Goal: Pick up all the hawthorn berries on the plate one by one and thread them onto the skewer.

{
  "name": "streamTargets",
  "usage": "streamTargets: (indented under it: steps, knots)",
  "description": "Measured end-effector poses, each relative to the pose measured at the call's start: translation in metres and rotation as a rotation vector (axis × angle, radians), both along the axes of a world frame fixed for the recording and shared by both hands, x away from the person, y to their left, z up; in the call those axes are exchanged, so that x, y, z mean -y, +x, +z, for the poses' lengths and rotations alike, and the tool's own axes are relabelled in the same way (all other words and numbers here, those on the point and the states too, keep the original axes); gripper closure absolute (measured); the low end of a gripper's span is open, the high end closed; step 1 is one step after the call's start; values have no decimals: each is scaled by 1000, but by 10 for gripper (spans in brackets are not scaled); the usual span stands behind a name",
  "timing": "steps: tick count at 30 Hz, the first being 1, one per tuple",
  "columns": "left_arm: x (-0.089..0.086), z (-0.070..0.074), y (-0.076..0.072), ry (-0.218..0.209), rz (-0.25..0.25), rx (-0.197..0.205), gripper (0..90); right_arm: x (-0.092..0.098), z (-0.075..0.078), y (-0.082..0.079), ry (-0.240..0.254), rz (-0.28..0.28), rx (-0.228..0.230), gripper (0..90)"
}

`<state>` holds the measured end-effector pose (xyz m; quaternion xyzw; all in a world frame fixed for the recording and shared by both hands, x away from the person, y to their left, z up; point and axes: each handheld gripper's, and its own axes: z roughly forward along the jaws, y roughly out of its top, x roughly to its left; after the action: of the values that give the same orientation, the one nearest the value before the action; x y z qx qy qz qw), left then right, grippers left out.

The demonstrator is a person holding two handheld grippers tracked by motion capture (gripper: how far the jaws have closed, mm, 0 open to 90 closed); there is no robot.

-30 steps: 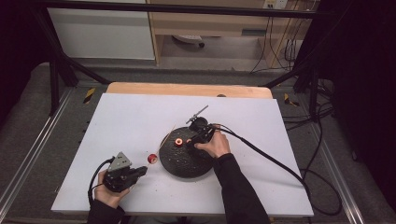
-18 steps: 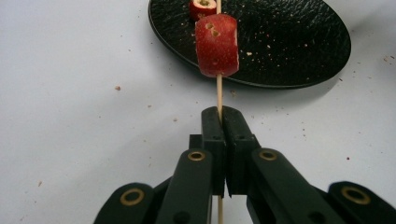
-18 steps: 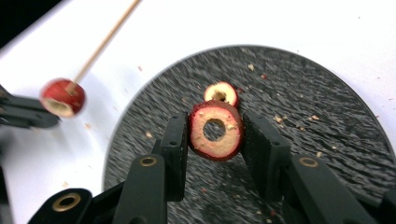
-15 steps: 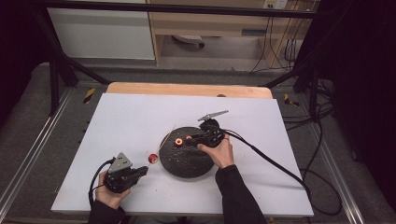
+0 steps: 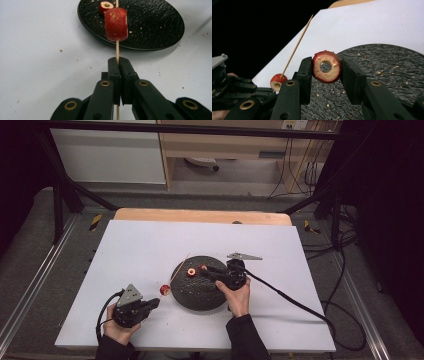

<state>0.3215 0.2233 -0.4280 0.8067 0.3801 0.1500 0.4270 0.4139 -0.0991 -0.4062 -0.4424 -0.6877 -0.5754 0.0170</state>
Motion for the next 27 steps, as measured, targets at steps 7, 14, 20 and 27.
streamTargets:
  steps: [7, 14, 20, 27]
  knots:
    - [4, 0, -1, -7, -3, 1, 880, 3, -9, -5, 77, -54, 6, 630]
    - [8, 0, -2, -16, 6, 3, 880, 7, -14, -8, 149, -123, 41, 631]
    - [12, 0, -3, -35, 14, 6, 879, 7, -13, -9, 211, -176, 72, 631]
    - [17, 1, -5, -43, 13, 11, 880, 9, -7, -6, 286, -223, 91, 631]
